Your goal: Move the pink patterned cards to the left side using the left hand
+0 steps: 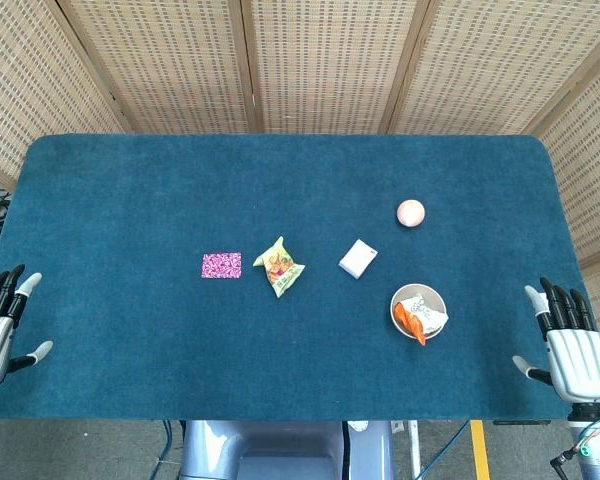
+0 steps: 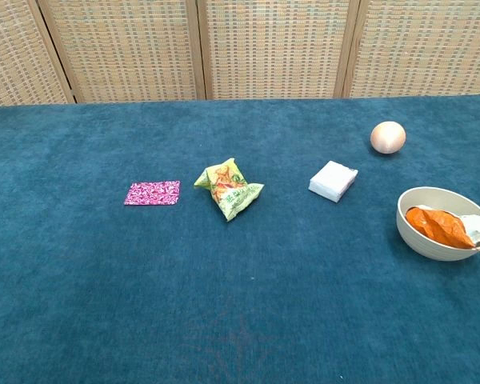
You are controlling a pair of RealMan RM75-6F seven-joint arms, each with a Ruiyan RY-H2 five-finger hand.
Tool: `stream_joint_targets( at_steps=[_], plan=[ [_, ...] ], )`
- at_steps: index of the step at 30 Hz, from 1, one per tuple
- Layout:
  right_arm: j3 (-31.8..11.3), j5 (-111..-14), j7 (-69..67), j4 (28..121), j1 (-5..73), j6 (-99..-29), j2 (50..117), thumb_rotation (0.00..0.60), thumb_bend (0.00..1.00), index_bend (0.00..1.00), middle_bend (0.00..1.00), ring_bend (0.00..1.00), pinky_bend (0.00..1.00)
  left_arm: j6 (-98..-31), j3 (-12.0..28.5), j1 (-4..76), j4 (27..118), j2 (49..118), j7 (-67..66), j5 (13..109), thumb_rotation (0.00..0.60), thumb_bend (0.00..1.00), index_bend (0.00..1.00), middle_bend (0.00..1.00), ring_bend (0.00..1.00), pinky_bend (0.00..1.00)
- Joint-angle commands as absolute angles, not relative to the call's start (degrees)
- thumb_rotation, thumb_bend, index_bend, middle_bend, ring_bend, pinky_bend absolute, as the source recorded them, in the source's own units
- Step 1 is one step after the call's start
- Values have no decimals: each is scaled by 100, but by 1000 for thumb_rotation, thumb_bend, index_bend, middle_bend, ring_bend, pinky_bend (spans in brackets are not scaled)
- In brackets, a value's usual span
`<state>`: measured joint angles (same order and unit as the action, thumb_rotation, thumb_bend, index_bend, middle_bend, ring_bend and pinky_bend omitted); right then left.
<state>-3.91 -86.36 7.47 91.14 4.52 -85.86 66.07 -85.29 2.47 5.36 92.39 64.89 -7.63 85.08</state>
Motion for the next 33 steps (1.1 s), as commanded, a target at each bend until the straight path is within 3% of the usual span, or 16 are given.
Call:
stream_joint_targets(
  at_steps=[1, 29, 33],
  plan=[
    [-387, -8636, 738, 9124, 445, -8590, 6598, 600, 131, 0, 0, 0, 0, -8523, 245, 535, 9242, 6488, -764, 8505, 600, 174, 84, 0, 0, 0],
    [-390, -8576, 723, 9164, 450, -8527, 6558, 600, 131, 0, 0, 0, 0, -8466, 208, 560, 9251, 6514, -834, 8542, 600, 181, 70, 0, 0, 0],
    [-390, -8584, 721, 9154, 461, -8514, 6564, 600, 131, 0, 0, 0, 0, -8459, 206, 563, 9259, 6522, -873, 8537, 600, 221, 57, 0, 0, 0]
  ],
)
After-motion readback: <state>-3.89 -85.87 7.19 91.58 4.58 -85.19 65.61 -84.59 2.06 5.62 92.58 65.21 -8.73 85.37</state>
